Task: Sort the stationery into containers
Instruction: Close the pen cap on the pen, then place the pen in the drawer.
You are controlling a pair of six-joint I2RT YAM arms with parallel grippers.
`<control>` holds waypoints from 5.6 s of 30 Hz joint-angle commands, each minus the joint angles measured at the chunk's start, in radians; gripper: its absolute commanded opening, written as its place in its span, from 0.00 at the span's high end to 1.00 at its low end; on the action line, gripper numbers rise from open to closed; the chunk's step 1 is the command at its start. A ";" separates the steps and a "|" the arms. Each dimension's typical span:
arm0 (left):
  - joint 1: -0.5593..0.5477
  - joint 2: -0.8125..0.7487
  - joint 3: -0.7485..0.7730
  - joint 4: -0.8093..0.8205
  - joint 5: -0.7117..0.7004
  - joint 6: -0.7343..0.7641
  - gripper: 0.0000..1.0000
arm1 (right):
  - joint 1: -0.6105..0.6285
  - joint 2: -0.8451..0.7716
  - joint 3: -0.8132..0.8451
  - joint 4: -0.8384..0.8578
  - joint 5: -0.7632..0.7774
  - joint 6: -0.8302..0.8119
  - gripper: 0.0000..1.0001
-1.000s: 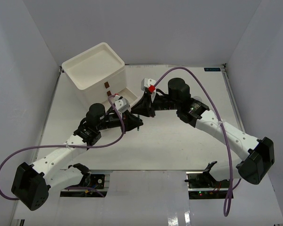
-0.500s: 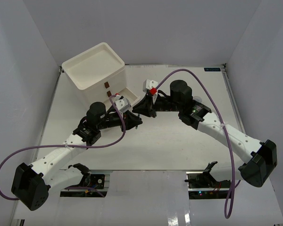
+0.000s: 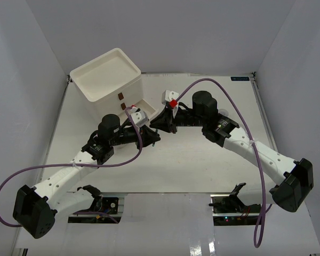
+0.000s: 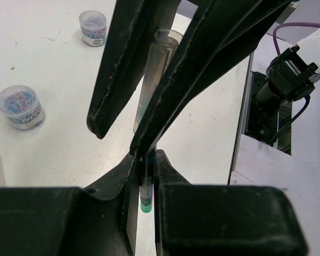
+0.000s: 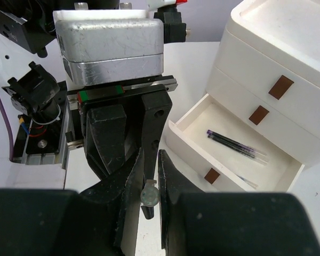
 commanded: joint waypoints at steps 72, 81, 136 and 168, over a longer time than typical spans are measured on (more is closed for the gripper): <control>0.019 0.167 -0.007 0.247 -0.011 -0.067 1.00 | 0.012 0.041 0.242 -0.384 0.128 0.092 0.34; 0.019 0.199 0.011 0.219 -0.024 -0.076 1.00 | 0.013 -0.046 0.191 -0.276 0.174 0.129 0.18; 0.120 0.748 0.600 -0.578 -0.872 0.548 0.67 | -0.022 -0.805 -0.611 -0.190 0.774 0.214 0.02; 0.157 0.199 0.634 -0.569 -1.025 -0.179 0.02 | -0.022 -0.628 -0.610 -0.085 0.673 0.217 0.10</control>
